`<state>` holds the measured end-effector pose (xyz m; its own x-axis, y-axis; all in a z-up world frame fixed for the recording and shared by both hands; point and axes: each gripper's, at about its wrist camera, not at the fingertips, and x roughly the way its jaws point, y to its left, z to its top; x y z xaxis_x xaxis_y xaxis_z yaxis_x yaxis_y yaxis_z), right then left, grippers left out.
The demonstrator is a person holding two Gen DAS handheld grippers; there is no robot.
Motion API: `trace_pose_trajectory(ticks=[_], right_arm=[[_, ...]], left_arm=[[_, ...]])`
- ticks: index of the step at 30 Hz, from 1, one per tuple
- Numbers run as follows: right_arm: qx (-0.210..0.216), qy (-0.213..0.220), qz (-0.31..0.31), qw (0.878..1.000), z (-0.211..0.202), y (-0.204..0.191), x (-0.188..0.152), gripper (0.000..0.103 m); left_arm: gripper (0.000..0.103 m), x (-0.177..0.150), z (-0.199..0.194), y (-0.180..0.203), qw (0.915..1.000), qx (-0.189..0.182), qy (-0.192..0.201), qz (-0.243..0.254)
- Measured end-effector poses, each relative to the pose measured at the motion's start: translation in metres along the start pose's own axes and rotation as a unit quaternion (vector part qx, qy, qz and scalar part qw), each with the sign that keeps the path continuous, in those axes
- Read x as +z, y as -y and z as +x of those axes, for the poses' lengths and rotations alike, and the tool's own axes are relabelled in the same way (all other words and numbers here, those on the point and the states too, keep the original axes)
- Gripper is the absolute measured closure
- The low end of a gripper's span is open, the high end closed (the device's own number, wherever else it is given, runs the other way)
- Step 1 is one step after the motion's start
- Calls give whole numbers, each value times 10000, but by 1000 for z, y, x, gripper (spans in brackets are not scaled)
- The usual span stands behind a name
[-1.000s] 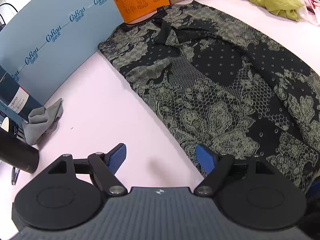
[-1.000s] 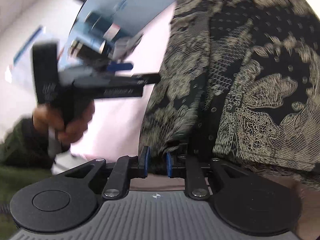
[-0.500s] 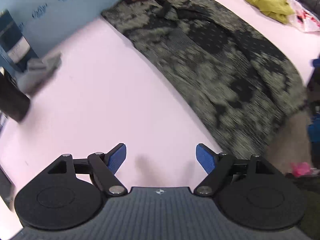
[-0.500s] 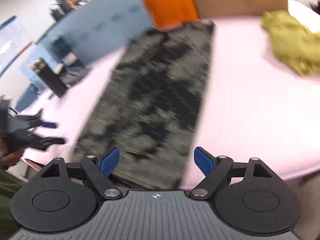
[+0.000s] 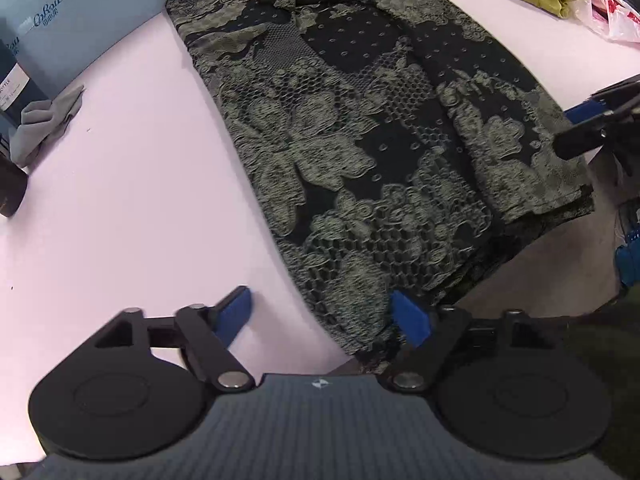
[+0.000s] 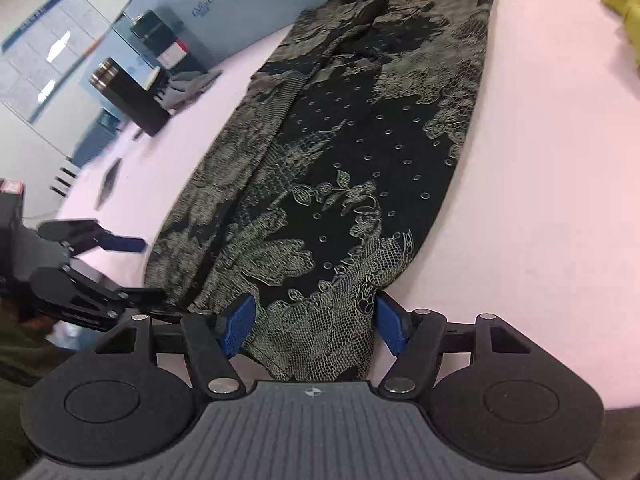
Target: Fold clothes
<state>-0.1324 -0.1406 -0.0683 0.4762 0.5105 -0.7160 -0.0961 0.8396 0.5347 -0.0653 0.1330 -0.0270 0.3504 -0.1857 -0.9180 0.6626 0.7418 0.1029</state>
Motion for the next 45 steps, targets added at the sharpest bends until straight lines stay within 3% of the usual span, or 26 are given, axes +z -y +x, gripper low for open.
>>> trace_pose_trajectory(ticks=[1, 2, 3, 4, 7, 10, 15, 17, 19, 22, 23, 24, 25, 26, 28, 30, 32, 35, 38, 41, 45], right_arm=[[160, -26, 166, 9997, -1, 10, 3, 54], [242, -89, 315, 9992, -2, 19, 6, 80], [292, -189, 446, 9984, -3, 30, 10, 93], [403, -292, 619, 9968, -4, 43, 13, 100], [1043, -466, 1240, 9857, -5, 71, 19, 100], [1724, -495, 1869, 9658, -8, 89, 27, 100], [2415, -39, 2712, 9317, -12, 110, 69, 100], [2516, 214, 2883, 9236, -13, 119, 97, 100], [2508, 458, 2985, 9197, -10, 127, 131, 100], [2145, 810, 3170, 9203, 5, 143, 180, 100], [1961, 928, 3257, 9203, 11, 149, 195, 96], [1696, 995, 3365, 9209, 16, 156, 206, 91], [1472, 986, 3423, 9227, 19, 160, 215, 67], [1330, 1042, 3425, 9242, 18, 161, 220, 58], [1145, 1095, 3109, 9371, 8, 154, 226, 57], [823, 1037, 2491, 9594, -5, 138, 226, 50], [420, 907, 1805, 9785, -15, 121, 225, 46], [60, 759, 916, 9929, -25, 98, 226, 46], [-270, 813, -222, 9961, -28, 78, 232, 46], [-751, 858, -1167, 9866, -5, 60, 236, 46], [-963, 653, -1553, 9810, 44, 59, 241, 47]], left_arm=[[55, 1, -2, 3, 10000, -9, 13, -16], [80, 2, -6, 6, 10000, -21, 37, -11], [101, 4, -9, 10, 10000, -13, 54, 10], [102, 6, -11, 14, 10000, 34, 28, 37], [102, 11, -16, 20, 9999, 130, 34, 40], [102, 20, -28, 18, 9997, 172, 120, -140], [102, 62, -44, -9, 9969, 235, 570, -487], [102, 91, -43, -29, 9946, 314, 836, -529], [102, 122, -36, -51, 9918, 436, 1078, -537], [100, 174, -5, -84, 9874, 861, 1191, -577], [97, 190, 8, -95, 9860, 1013, 1182, -589], [83, 203, 19, -105, 9847, 1143, 1166, -609], [76, 206, 23, -112, 9841, 1204, 1127, -659], [72, 208, 27, -119, 9834, 1265, 1088, -709], [68, 211, 33, -130, 9822, 1367, 1016, -789], [46, 197, 32, -125, 9835, 1333, 996, -709], [43, 183, 31, -121, 9847, 1299, 977, -630], [43, 163, 30, -113, 9863, 1247, 948, -511], [42, 143, 29, -106, 9878, 1195, 920, -396], [42, 141, 45, -94, 9875, 1214, 947, -325], [42, 144, 69, -101, 9864, 1246, 979, -441]])
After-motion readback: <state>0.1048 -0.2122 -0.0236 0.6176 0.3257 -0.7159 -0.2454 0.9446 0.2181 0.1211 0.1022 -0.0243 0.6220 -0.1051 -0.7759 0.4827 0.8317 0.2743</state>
